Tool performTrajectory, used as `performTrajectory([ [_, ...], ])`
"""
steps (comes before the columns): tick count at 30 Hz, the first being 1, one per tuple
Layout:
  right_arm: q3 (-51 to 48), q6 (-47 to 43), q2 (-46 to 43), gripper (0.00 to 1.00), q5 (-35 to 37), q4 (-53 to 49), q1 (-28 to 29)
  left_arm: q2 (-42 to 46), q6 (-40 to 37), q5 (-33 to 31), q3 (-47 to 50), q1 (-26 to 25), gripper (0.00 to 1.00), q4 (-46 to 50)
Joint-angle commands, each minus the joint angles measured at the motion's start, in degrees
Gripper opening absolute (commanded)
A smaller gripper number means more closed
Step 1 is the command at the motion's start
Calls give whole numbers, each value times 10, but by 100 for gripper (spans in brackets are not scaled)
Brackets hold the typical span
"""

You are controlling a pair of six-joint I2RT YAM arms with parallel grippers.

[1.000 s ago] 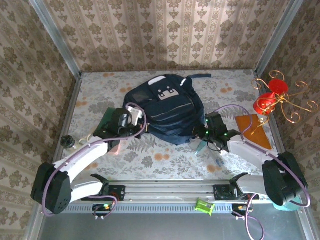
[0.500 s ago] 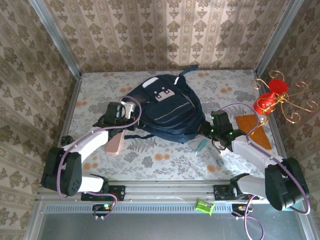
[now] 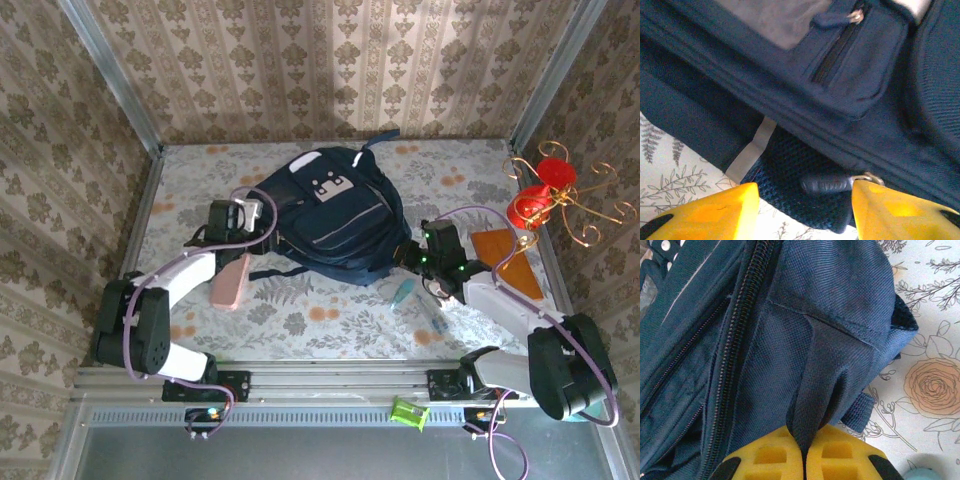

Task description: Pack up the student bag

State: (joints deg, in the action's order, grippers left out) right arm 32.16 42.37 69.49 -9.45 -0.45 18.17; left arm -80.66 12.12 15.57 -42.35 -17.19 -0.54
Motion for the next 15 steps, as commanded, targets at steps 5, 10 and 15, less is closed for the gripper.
performTrajectory([
  [5, -9, 16, 44, 4, -6, 59, 52, 63, -115, -14, -9, -131, 76, -63],
  [10, -9, 22, 53, 5, -7, 67, 58, -5, -196, -13, -81, -206, 79, -10],
  [15, -8, 18, 47, 5, 0, 58, 58, -91, -256, -18, -166, -259, 79, 59],
])
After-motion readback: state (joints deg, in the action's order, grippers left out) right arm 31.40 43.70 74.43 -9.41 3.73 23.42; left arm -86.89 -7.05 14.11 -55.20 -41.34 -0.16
